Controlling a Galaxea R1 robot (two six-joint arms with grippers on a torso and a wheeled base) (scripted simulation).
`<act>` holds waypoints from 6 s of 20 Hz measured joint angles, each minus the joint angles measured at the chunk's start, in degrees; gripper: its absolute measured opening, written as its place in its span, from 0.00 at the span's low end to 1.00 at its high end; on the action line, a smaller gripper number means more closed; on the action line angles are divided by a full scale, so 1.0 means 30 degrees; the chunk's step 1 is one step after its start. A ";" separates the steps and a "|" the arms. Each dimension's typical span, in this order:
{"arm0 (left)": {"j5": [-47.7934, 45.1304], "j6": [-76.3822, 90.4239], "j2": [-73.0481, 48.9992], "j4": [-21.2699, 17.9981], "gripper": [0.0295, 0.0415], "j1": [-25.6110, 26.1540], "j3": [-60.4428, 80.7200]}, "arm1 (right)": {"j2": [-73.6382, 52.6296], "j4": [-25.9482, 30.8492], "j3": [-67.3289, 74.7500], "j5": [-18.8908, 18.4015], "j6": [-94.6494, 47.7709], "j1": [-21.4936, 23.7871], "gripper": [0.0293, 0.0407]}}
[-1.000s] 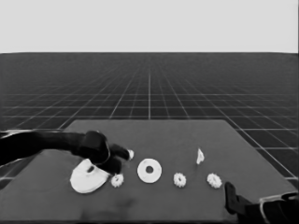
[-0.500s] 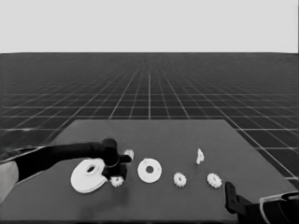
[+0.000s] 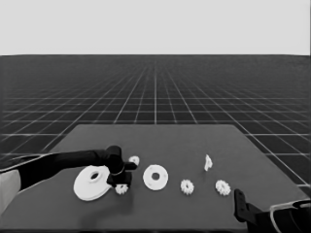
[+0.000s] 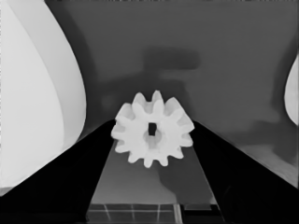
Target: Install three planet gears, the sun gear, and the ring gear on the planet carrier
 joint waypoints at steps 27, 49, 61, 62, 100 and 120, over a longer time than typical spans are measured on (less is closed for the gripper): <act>0.1762 -0.3499 0.7105 -0.2803 0.14 -0.3083 -0.3212 | 0.0000 0.0000 0.0000 0.0000 0.0000 0.0000 0.81; 0.1865 -0.3773 0.7046 -0.3451 0.75 -0.3665 -0.2882 | 0.0000 0.0000 0.0000 0.0000 0.0000 0.0000 0.81; 0.0406 0.6248 0.5533 -0.5508 0.75 -0.5248 -1.1526 | 0.0000 0.0000 0.0000 0.0000 0.0000 0.0000 0.81; 0.0375 0.6660 0.5660 -0.5554 0.75 -0.5250 -1.2045 | 0.0000 0.0000 0.0000 0.0000 0.0000 0.0000 0.81; 0.0773 0.3185 0.9359 -0.5133 0.14 -0.5035 -1.2137 | 0.0000 0.0000 0.0000 0.0000 0.0000 0.0000 0.81; -0.0607 0.4180 1.0747 -0.2742 0.74 -0.2308 -1.4891 | 0.0000 0.0000 0.0000 0.0000 0.0000 0.0000 0.81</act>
